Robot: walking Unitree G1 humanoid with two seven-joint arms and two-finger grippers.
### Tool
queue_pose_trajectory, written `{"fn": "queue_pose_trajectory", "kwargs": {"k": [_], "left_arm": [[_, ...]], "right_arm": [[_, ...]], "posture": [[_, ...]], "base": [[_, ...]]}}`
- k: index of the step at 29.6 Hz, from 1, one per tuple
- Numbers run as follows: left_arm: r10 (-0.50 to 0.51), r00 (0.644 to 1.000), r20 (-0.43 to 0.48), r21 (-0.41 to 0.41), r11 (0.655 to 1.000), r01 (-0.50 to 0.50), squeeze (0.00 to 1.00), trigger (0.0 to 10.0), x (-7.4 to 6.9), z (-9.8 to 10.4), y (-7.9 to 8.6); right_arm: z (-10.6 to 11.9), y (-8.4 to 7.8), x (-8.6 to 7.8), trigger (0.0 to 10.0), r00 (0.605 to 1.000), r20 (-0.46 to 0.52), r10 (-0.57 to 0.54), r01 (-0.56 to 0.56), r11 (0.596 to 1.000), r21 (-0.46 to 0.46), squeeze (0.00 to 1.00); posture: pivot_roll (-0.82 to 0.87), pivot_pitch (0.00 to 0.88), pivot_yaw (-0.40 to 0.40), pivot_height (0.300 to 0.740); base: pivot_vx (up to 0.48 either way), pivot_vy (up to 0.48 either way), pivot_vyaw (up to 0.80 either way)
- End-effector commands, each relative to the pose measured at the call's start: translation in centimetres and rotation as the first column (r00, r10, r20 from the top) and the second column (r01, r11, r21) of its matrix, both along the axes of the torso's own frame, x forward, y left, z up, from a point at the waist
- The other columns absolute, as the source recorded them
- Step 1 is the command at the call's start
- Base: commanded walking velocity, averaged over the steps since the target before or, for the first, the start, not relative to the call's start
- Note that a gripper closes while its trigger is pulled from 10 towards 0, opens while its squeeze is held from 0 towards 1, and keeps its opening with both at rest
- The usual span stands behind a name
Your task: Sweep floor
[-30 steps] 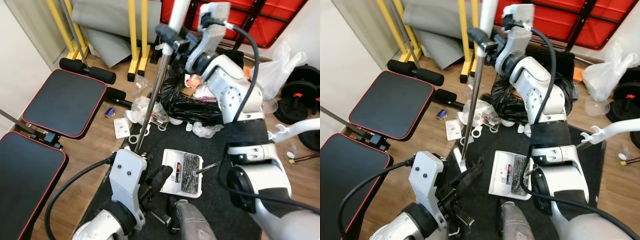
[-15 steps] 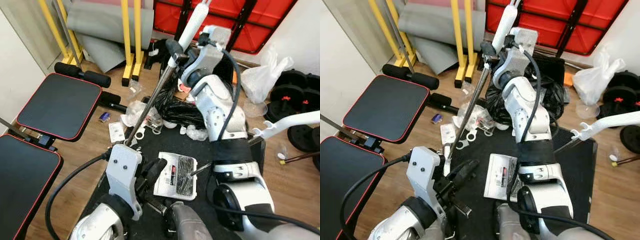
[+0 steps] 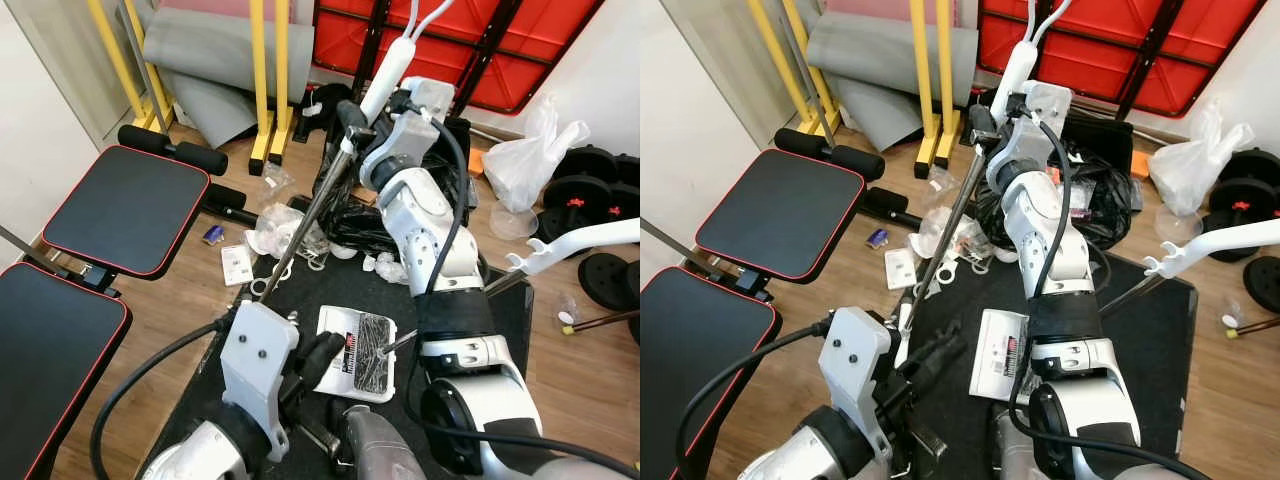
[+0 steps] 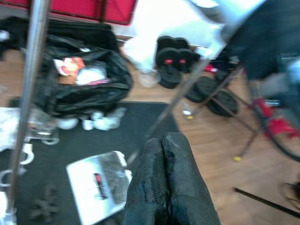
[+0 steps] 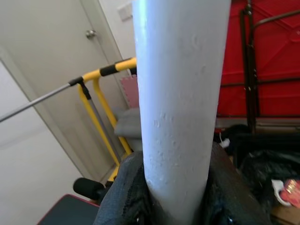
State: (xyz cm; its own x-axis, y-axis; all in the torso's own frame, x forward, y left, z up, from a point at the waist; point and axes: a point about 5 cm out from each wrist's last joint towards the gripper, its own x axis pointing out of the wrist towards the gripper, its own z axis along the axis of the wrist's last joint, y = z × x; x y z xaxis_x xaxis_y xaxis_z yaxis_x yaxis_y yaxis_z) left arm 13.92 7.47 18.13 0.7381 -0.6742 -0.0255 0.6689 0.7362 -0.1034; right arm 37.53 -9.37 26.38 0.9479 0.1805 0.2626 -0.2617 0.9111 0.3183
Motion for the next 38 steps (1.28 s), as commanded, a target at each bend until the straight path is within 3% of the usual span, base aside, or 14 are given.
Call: {"fn": "queue_pose_trajectory", "kwargs": {"k": [1,16,18,26,27,30,38], "left_arm": [[-0.063,0.997,-0.036,-0.024,0.998,0.062,0.0,10.0,-1.0,0.1,-0.4],[-0.078,0.996,-0.036,-0.027,0.997,0.077,0.0,10.0,-1.8,0.4,-0.4],[-0.08,0.996,-0.039,-0.029,0.996,0.079,0.0,10.0,-1.8,0.4,-0.4],[-0.094,0.994,-0.048,-0.035,0.995,0.092,0.0,10.0,-1.9,0.3,-0.4],[-0.094,0.994,-0.049,-0.034,0.995,0.092,0.0,10.0,-1.8,0.3,-0.4],[-0.094,0.994,-0.05,-0.034,0.995,0.092,0.0,10.0,-1.8,0.4,-0.5],[-0.098,0.994,-0.053,-0.036,0.995,0.096,0.0,10.0,-1.6,0.4,-0.4]], "right_arm": [[0.6,-0.3,0.0,10.0,0.999,0.042,-0.005,0.003,0.999,0.039,0.0],[1.1,-0.9,0.7,10.0,0.997,0.072,-0.039,0.034,0.998,0.061,0.0],[0.9,-1.0,1.0,10.0,0.994,0.075,-0.079,0.079,0.997,-0.005,0.0],[0.1,-1.6,1.2,10.0,0.99,0.059,-0.131,0.137,0.985,-0.109,0.0],[-0.4,-2.0,1.2,10.0,0.985,0.044,-0.165,0.17,0.972,-0.163,0.0],[-0.7,-2.5,1.2,10.0,0.979,0.037,-0.2,0.203,0.957,-0.208,0.0],[1.1,-3.9,1.3,10.0,0.964,0.06,-0.26,0.267,0.923,-0.279,0.0]], "posture": [[0.03,0.325,-0.07,0.74],[0.05,0.398,-0.045,0.74],[0.06,0.403,-0.047,0.74],[0.05,0.405,-0.049,0.74],[0.04,0.402,-0.048,0.74],[0.04,0.401,-0.048,0.74],[0.02,0.392,-0.048,0.74]], "base": [[0.0,0.0,0.0],[0.0,0.0,0.0],[0.0,0.0,0.0],[0.0,0.0,0.0],[0.0,0.0,0.0],[0.0,0.0,0.0],[0.0,0.0,0.0]]}}
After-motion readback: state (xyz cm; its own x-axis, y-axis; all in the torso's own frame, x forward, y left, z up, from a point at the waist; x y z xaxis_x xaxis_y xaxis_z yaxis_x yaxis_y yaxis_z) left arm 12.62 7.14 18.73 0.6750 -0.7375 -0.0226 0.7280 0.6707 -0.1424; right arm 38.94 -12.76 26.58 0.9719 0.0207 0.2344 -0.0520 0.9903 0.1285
